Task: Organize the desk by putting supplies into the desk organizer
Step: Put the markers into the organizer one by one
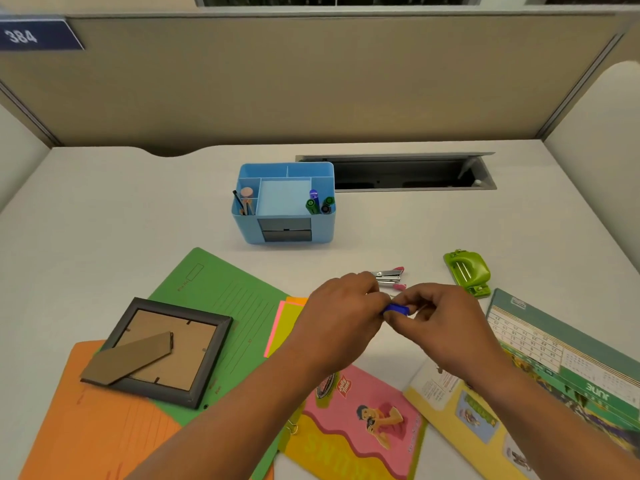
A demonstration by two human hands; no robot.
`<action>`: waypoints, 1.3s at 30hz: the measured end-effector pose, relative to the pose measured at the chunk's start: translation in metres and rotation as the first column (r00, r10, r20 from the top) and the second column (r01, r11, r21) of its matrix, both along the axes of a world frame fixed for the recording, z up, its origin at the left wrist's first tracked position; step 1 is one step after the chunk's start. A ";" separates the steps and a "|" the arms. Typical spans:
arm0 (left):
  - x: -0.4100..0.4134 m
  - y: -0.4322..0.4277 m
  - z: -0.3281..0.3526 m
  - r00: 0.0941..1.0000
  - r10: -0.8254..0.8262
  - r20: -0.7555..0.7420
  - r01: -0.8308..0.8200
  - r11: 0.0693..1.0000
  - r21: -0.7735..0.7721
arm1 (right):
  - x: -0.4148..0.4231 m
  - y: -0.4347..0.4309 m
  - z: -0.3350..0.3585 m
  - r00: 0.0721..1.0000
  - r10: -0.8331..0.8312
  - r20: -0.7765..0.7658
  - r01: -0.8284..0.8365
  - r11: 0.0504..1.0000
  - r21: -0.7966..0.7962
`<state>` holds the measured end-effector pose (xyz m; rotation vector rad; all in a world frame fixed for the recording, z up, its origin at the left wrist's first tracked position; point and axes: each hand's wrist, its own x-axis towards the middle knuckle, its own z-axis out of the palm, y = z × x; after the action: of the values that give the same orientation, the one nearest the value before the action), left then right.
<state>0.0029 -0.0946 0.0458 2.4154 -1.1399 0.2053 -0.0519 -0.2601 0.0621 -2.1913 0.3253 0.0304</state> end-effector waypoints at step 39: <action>0.203 0.010 0.019 0.860 0.481 -0.170 -0.381 0.828 0.412 | -0.001 -0.022 -0.035 0.993 -0.109 -0.054 0.116 0.984 0.138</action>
<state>0.2054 -0.0843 0.0646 2.9008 -0.5195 -0.2130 -0.0530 -0.2822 0.0271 -2.0311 0.4594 0.0406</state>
